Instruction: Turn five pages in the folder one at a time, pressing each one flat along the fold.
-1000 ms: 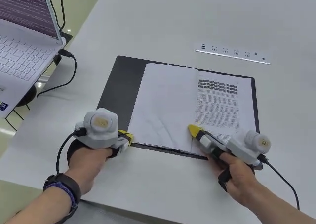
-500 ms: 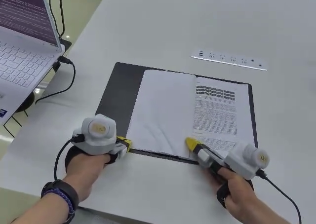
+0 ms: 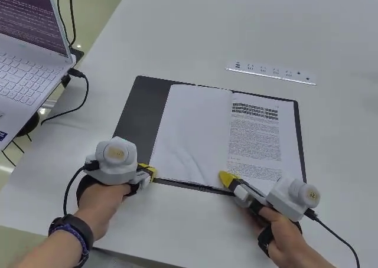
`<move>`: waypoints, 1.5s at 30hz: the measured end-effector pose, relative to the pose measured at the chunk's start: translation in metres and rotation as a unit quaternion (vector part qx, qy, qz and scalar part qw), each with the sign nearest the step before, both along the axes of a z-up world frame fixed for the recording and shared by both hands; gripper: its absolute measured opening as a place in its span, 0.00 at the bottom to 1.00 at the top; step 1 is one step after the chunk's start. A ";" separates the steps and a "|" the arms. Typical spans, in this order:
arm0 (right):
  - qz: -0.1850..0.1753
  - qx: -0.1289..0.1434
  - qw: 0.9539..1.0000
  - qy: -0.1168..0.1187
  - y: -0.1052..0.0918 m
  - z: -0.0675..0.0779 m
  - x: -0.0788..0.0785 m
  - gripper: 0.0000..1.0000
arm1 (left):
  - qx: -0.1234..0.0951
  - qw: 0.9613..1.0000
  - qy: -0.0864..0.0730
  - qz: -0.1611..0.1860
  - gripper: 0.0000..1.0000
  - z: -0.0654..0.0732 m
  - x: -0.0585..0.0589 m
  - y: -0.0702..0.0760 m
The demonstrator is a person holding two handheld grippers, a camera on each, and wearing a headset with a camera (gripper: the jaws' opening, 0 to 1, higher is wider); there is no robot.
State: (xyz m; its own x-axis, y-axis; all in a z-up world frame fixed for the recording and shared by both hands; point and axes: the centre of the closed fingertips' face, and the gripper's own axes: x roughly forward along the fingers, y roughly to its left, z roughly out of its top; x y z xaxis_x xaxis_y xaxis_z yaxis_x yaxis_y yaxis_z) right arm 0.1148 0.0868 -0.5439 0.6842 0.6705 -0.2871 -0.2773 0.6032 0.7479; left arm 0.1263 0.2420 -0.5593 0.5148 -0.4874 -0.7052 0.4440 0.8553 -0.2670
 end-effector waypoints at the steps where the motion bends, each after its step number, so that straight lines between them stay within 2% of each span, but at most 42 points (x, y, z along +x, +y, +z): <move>1: 0.001 0.000 1.000 0.001 0.000 0.000 -0.001 0.00 | 0.000 1.000 0.000 0.000 0.00 0.000 0.000 0.000; 14: -0.018 0.006 0.999 0.028 0.000 -0.004 -0.015 0.00 | -0.004 1.000 0.001 0.017 0.00 0.001 0.000 0.001; 17: -0.037 0.019 0.998 0.042 -0.003 -0.005 -0.015 0.00 | -0.004 1.000 0.010 0.023 0.00 0.001 0.001 0.001; 20: -0.046 0.020 0.998 0.049 -0.003 -0.004 -0.015 0.00 | 0.002 1.000 0.018 0.023 0.00 0.001 0.001 -0.001; 21: -0.050 0.024 0.997 0.054 -0.003 -0.004 -0.015 0.00 | 0.004 1.000 0.019 0.020 0.00 0.001 0.001 -0.001; 24: -0.092 0.063 0.991 0.078 -0.008 0.001 -0.012 0.00 | 0.003 0.999 0.029 0.026 0.00 0.000 0.001 0.000; 26: -0.111 0.065 0.989 0.076 -0.014 0.005 -0.009 0.00 | -0.005 0.999 0.039 0.037 0.00 0.003 0.000 -0.001; 28: -0.126 0.078 0.987 0.069 -0.022 0.013 -0.006 0.03 | -0.015 0.998 0.038 0.050 0.07 0.009 0.002 -0.002; 30: -0.134 0.071 0.987 0.061 -0.030 0.019 -0.005 0.11 | -0.025 0.998 0.030 0.055 0.14 0.019 0.004 -0.007; 33: -0.150 0.053 0.986 0.051 -0.045 0.027 -0.005 0.21 | -0.037 0.998 0.017 0.055 0.17 0.033 0.006 -0.013; 35: -0.150 0.034 0.987 0.039 -0.053 0.034 -0.008 0.24 | -0.043 0.998 0.009 0.055 0.21 0.040 0.006 -0.015; 37: -0.139 0.001 0.990 0.034 -0.061 0.034 -0.012 0.26 | -0.046 0.998 0.001 0.052 0.23 0.047 0.003 -0.017; 41: -0.124 -0.035 0.991 0.022 -0.076 0.037 -0.020 0.30 | -0.041 0.998 -0.011 0.040 0.27 0.054 -0.005 -0.019; 45: -0.102 -0.075 0.992 0.012 -0.087 0.039 -0.032 0.35 | -0.030 0.999 -0.023 0.027 0.30 0.060 -0.014 -0.013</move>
State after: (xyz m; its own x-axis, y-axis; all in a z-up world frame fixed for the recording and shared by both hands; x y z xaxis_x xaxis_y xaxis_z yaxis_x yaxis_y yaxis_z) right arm 0.0830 0.0001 -0.5049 0.7930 0.4678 -0.3903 -0.1219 0.7495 0.6507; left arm 0.1124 0.2285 -0.4990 0.5719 -0.4987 -0.6513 0.4109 0.8613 -0.2988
